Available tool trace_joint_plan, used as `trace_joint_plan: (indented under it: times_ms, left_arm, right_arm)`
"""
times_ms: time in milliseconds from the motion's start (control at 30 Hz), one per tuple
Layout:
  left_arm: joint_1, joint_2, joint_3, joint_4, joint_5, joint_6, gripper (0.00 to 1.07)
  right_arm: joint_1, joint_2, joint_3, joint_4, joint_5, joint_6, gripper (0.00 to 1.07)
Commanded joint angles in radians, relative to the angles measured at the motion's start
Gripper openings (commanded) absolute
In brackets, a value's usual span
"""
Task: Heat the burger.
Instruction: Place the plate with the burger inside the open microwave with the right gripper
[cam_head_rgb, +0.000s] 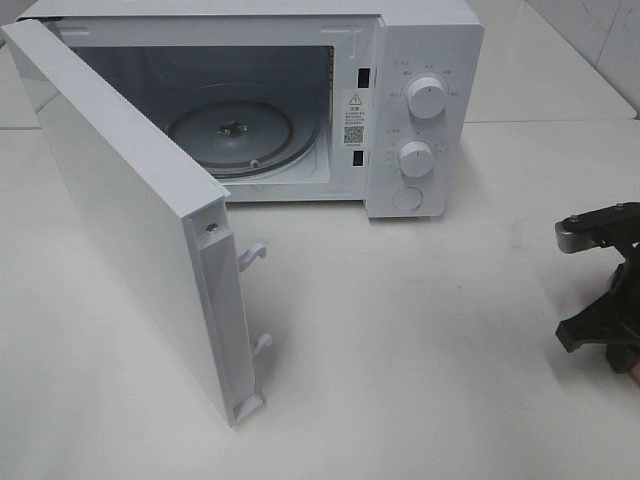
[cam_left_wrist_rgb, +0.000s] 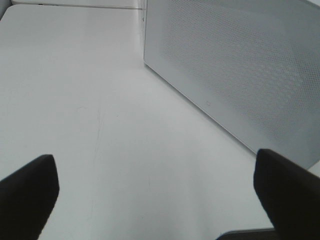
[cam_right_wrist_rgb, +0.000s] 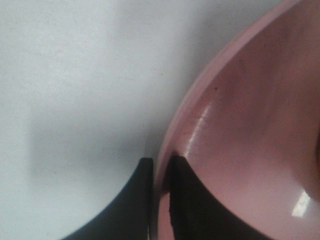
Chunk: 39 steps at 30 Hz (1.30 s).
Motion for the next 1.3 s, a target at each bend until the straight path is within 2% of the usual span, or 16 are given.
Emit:
trace_joint_plan:
  times_ms: [33,200,333,600,667,867,1100,1300]
  left_arm:
    - [0.002,-0.003,0.002,-0.010,-0.008,-0.001,0.98]
    - [0.002,-0.003,0.002,-0.010,-0.008,-0.001,0.98]
    - [0.002,-0.003,0.002,-0.010,-0.008,-0.001,0.98]
    - [0.002,-0.003,0.002,-0.010,-0.008,-0.001,0.98]
    - [0.002,-0.003,0.002,-0.010,-0.008,-0.001,0.98]
    - [0.002,-0.003,0.002,-0.010,-0.008,-0.001,0.98]
    - [0.002,-0.003,0.002,-0.010,-0.008,-0.001,0.98]
    - [0.002,-0.003,0.002,-0.010,-0.008,-0.001,0.98]
  right_arm:
    - [0.003,0.024,-0.015,0.027,0.059,0.020,0.00]
    - [0.004,0.024,-0.024,-0.005,0.076,0.071,0.00]
    - [0.059,-0.009,-0.024,-0.082,0.098,0.126,0.00]
    - [0.092,-0.028,-0.024,-0.184,0.141,0.229,0.00]
    - [0.122,-0.028,-0.024,-0.243,0.162,0.292,0.00]
    - [0.181,-0.046,-0.024,-0.319,0.221,0.370,0.00]
    - [0.228,-0.098,-0.024,-0.371,0.260,0.449,0.00]
    - [0.228,-0.140,-0.022,-0.372,0.291,0.453,0.00]
